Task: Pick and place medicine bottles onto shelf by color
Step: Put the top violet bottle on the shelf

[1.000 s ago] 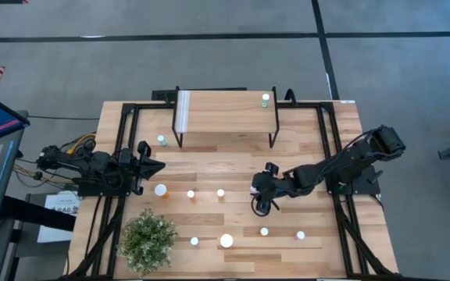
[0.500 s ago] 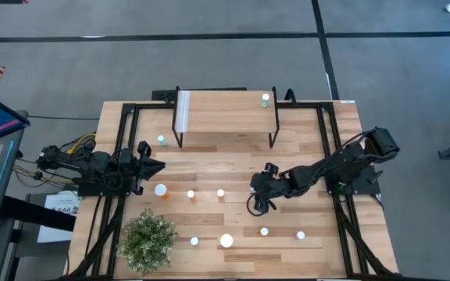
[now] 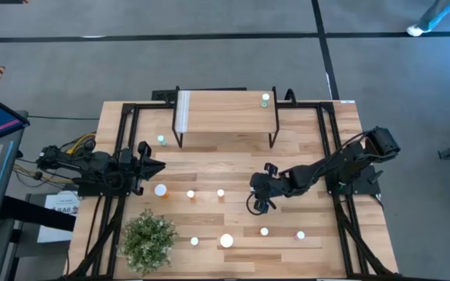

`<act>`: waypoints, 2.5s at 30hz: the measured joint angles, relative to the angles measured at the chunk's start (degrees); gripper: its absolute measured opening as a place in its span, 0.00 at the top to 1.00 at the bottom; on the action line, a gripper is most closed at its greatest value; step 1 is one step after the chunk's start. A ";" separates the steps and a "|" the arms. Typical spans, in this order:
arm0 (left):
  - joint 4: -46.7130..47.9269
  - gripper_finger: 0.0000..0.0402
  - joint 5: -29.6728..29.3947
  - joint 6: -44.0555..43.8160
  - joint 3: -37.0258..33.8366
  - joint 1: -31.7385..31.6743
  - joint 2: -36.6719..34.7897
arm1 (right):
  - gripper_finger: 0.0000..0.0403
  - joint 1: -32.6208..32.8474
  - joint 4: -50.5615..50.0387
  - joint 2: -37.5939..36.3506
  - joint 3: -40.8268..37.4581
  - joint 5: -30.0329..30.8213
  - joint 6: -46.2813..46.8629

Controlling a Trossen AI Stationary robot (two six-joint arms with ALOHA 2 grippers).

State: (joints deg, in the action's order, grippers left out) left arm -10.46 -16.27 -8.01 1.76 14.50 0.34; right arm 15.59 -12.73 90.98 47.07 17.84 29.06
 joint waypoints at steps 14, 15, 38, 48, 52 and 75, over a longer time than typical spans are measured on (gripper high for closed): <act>0.02 0.92 -0.01 0.00 0.00 0.00 0.00 | 0.66 0.00 -1.09 -0.96 0.52 -0.17 -0.96; 0.02 0.92 -0.01 0.00 0.00 0.00 0.00 | 0.66 0.00 -1.08 -1.14 1.02 -0.15 -1.30; 0.02 0.92 -0.01 -0.07 0.00 -0.02 -0.02 | 0.67 -2.17 -7.91 -6.08 15.21 -0.13 -15.72; -0.02 0.92 -0.01 -0.04 0.00 -0.01 -0.02 | 0.67 -6.42 -7.62 -13.86 15.13 -0.13 -19.36; -0.04 0.92 -0.01 -0.04 0.00 0.00 -0.02 | 0.67 -8.91 -7.81 -16.13 15.13 -1.17 -20.74; -0.13 0.92 -0.18 -0.09 0.00 -0.02 -0.02 | 0.66 -28.76 -7.95 -19.52 15.10 -10.66 -23.10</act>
State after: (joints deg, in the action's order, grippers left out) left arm -10.59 -16.45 -8.10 1.76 14.48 0.32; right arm -13.16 -20.69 71.46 62.17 7.18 5.96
